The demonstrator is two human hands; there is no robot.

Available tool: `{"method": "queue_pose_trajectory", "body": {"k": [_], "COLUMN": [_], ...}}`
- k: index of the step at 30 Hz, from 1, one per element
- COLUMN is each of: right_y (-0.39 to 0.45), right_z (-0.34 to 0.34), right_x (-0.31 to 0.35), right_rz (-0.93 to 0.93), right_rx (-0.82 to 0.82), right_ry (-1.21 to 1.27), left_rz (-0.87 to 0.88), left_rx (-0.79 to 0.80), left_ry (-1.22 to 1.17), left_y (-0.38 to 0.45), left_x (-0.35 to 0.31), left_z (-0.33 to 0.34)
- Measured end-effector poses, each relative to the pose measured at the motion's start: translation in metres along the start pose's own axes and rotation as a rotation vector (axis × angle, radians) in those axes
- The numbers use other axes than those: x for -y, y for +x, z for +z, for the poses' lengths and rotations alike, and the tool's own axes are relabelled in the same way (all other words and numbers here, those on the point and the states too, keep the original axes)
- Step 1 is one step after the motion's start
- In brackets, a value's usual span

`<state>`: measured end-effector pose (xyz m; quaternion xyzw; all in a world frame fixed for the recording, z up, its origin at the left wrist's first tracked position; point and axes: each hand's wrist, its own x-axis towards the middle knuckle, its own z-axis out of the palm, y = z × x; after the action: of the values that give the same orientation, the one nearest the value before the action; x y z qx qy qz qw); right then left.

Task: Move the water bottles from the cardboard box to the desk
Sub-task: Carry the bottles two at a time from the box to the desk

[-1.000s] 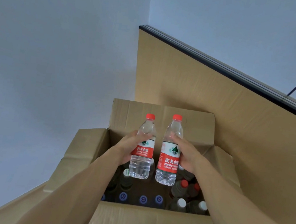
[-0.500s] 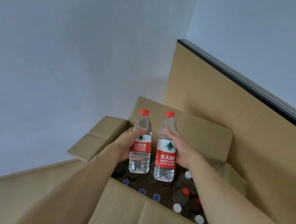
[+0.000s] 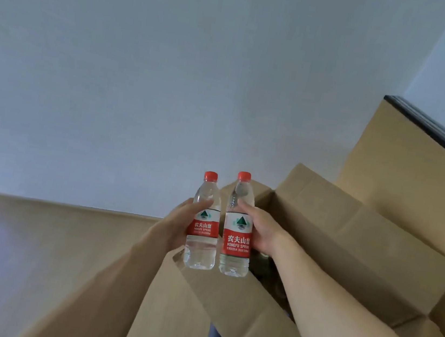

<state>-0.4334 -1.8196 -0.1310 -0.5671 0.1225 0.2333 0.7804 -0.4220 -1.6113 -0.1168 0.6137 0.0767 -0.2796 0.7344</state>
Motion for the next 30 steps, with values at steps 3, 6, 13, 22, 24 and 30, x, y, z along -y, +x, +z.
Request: {"method": "queue_pose_trajectory", "body": {"k": [3,6,13,22,24,30], "right_y": [0.020,0.035,0.055,0.076,0.079,0.076], "right_z": [0.048,0.104,0.246,0.429,0.465,0.553], "right_x": [-0.005,-0.012,-0.043,-0.111,-0.124,-0.160], "right_rz": [0.010,0.017,0.007,0.060,0.084,0.111], "right_rx": [0.139,0.245,0.390,0.636,0.720,0.850], "right_ry": [-0.081,-0.156,-0.270,-0.444,-0.445,-0.438], "left_rz": [0.045,0.082,0.174,0.227,0.245,0.285], "left_rx": [-0.117,-0.226,-0.414,-0.672,-0.728,-0.875], "left_ry": [-0.044,-0.090,-0.210,-0.317,-0.322,-0.376], "left_y": [-0.026,-0.056,-0.136,-0.254,-0.276,-0.339], "left_x": [-0.002,0.000,0.011,0.034,0.040,0.060], "left_z": [-0.047,-0.095,-0.205,-0.341,-0.368,-0.430]}}
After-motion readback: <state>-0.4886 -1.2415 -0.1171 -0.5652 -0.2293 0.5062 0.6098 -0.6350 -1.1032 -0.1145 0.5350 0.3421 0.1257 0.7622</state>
